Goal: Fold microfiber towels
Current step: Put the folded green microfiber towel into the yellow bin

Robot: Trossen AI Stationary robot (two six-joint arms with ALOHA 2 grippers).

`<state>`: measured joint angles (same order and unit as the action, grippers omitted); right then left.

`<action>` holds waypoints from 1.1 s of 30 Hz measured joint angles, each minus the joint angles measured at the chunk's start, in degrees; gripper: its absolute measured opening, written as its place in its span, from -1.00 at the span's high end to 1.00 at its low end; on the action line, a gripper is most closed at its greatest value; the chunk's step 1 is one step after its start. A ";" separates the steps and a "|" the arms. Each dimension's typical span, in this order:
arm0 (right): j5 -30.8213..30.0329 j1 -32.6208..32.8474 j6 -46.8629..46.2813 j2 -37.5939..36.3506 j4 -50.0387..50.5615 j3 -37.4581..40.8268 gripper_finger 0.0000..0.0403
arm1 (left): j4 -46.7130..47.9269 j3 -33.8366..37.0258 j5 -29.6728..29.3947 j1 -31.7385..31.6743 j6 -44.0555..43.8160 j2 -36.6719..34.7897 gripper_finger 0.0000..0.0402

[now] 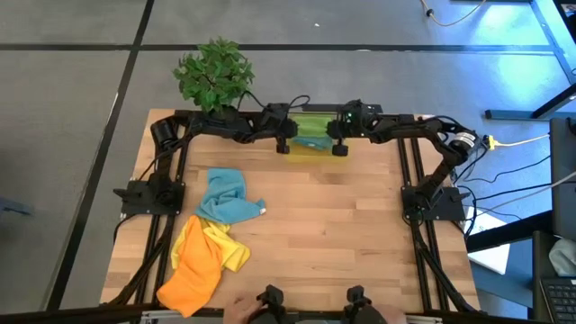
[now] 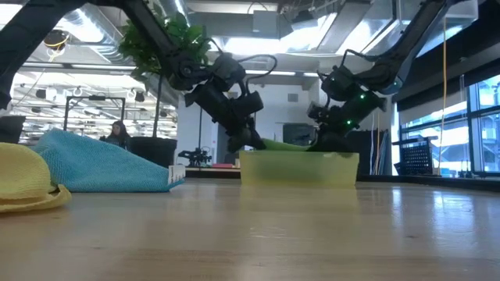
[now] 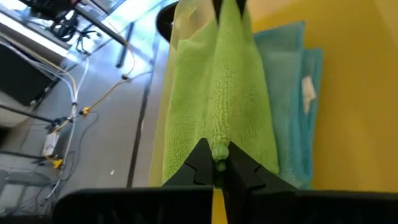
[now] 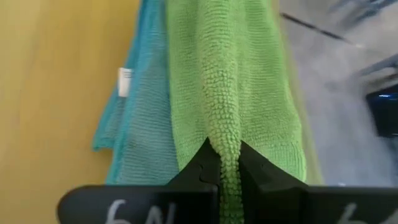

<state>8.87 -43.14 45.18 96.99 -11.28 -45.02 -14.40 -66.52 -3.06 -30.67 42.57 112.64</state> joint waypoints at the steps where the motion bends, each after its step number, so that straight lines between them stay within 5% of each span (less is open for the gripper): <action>1: 0.41 0.29 0.11 -0.34 1.07 0.03 0.93 | 0.49 0.00 0.20 0.24 0.02 0.00 1.00; 16: 3.35 1.76 -0.05 -8.46 13.58 0.05 0.93 | 2.64 0.00 0.90 4.53 -0.33 -0.20 1.00; 21: 10.75 1.77 -2.96 -9.80 16.88 0.05 0.93 | 4.67 0.00 1.20 5.54 -0.39 -0.20 1.00; 26: 12.13 3.01 -4.41 -8.92 20.42 0.08 0.59 | 8.42 0.04 2.20 6.31 -0.44 -1.11 0.98; 33: 11.12 4.38 -5.93 -8.92 20.14 0.05 0.18 | 12.68 0.07 7.10 6.35 -4.58 -5.06 0.66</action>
<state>19.99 -38.76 39.24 88.07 8.86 -44.97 -1.72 -66.46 4.04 -24.31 37.99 107.58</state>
